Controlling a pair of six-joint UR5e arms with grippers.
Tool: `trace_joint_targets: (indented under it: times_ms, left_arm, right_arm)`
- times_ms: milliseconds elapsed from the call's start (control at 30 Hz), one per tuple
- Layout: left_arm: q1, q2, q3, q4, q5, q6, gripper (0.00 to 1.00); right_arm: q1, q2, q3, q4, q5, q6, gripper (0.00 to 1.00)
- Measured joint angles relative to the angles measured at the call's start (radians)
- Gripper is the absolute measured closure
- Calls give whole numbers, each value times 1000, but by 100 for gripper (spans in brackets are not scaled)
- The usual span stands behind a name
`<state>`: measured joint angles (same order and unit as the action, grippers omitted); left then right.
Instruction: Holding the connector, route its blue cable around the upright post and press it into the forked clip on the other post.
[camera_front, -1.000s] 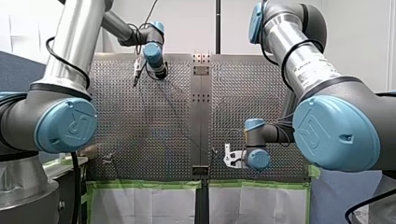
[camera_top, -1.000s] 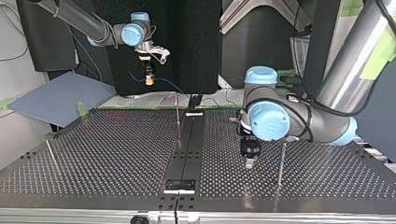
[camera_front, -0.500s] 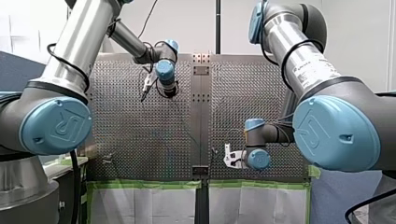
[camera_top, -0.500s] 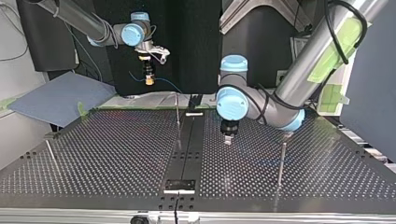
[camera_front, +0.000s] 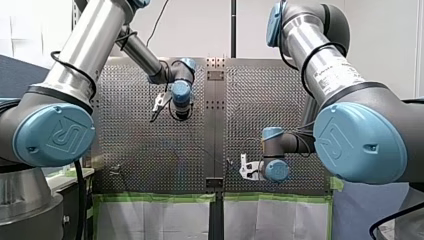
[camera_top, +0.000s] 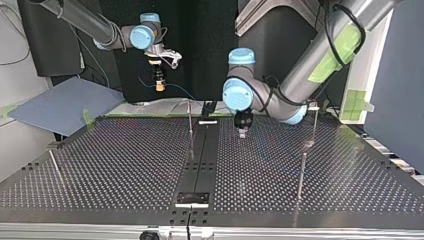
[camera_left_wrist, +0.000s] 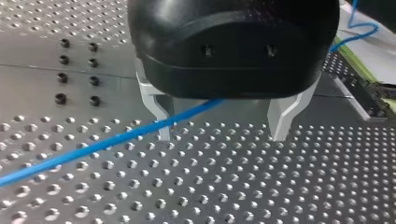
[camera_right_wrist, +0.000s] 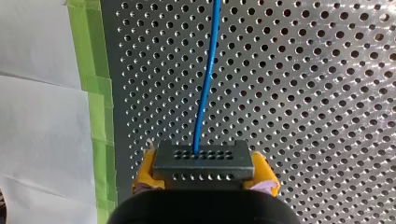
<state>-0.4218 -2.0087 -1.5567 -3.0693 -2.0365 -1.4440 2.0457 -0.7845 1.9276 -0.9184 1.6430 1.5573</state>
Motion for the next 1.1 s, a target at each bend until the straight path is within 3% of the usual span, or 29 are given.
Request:
trace_joint_targets:
  times_ms: [467, 1100]
  left_arm:
    - [-2, -12, -104, 108, -3, 0, 0]
    - [-16, -174, -110, 229, 20, 11, 0]
  right_arm:
    - [2, 0, 0, 2, 0, 0, 100]
    - [5, 0, 0, 2, -3, 0, 100]
